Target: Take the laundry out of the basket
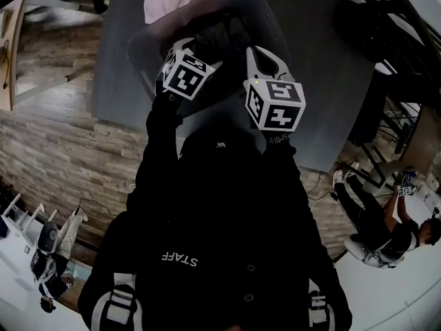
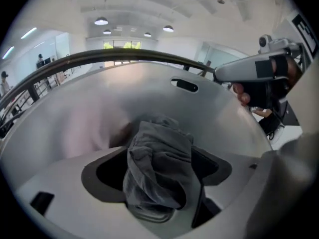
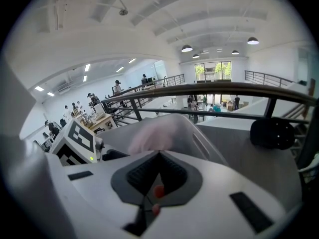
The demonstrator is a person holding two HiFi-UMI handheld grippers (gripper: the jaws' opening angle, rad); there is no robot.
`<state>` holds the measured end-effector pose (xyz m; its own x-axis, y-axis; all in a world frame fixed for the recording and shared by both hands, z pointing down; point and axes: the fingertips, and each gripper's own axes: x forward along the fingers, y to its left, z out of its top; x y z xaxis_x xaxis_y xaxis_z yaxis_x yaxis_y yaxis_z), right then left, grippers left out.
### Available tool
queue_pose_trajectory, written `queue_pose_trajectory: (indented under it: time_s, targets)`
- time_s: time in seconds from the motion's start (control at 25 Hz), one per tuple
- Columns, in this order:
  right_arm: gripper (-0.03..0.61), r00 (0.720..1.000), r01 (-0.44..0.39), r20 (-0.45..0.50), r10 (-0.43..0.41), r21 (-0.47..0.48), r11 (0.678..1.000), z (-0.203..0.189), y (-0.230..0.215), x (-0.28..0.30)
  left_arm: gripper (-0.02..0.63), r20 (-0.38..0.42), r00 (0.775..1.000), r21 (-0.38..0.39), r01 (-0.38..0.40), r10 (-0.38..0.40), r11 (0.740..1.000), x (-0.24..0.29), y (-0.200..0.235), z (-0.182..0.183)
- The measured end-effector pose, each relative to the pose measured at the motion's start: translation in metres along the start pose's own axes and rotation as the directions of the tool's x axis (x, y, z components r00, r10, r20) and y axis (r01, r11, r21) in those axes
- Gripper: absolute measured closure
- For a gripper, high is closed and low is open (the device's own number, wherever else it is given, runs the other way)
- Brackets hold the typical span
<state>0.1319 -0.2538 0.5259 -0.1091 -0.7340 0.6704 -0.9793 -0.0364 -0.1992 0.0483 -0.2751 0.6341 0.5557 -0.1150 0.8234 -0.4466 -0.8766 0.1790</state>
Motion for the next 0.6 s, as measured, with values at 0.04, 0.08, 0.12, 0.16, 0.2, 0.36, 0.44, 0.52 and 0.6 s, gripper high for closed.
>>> queue_pose_trajectory:
  time_s: [0.04, 0.08, 0.12, 0.16, 0.2, 0.36, 0.44, 0.52, 0.6]
  targets:
    - [0.565, 1.0, 0.006, -0.005, -0.006, 0.0, 1.0, 0.0, -0.001, 0.001, 0.217, -0.022, 1.0, 0.026, 0.013, -0.012, 1.0, 0.004, -0.001, -0.002]
    - [0.565, 1.0, 0.012, -0.01, -0.012, 0.0, 1.0, -0.001, -0.002, 0.002, 0.197, -0.041, 0.999, 0.049, 0.026, -0.024, 0.998, 0.008, -0.002, -0.004]
    - [0.565, 1.0, 0.015, -0.013, -0.015, 0.001, 1.0, -0.001, -0.003, 0.002, 0.184, -0.058, 0.998, 0.068, 0.041, -0.037, 0.997, 0.012, -0.004, -0.007]
    - [0.565, 1.0, 0.017, -0.015, -0.017, 0.002, 1.0, -0.001, -0.003, 0.003, 0.169, -0.072, 0.996, 0.083, 0.058, -0.052, 0.995, 0.017, -0.005, -0.009]
    - [0.566, 1.0, 0.018, -0.016, -0.018, 0.003, 1.0, -0.001, -0.004, 0.003, 0.152, -0.086, 0.994, 0.096, 0.076, -0.068, 0.992, 0.022, -0.006, -0.011]
    - [0.565, 1.0, 0.024, -0.015, -0.023, 0.006, 1.0, 0.0, -0.009, 0.003, 0.094, -0.148, 0.984, 0.129, 0.12, -0.101, 0.984, 0.046, -0.002, -0.022]
    - [0.566, 0.999, 0.029, -0.015, -0.029, 0.007, 1.0, 0.0, -0.01, 0.002, 0.083, -0.172, 0.978, 0.132, 0.138, -0.114, 0.982, 0.055, 0.0, -0.025]
    - [0.565, 0.999, 0.032, -0.019, -0.032, 0.006, 0.999, 0.0, -0.011, 0.002, 0.075, -0.188, 0.972, 0.133, 0.164, -0.138, 0.977, 0.06, -0.001, -0.026]
    - [0.566, 0.999, 0.037, -0.024, -0.037, 0.002, 0.999, 0.0, -0.013, 0.003, 0.075, -0.197, 0.971, 0.141, 0.168, -0.139, 0.976, 0.064, 0.001, -0.026]
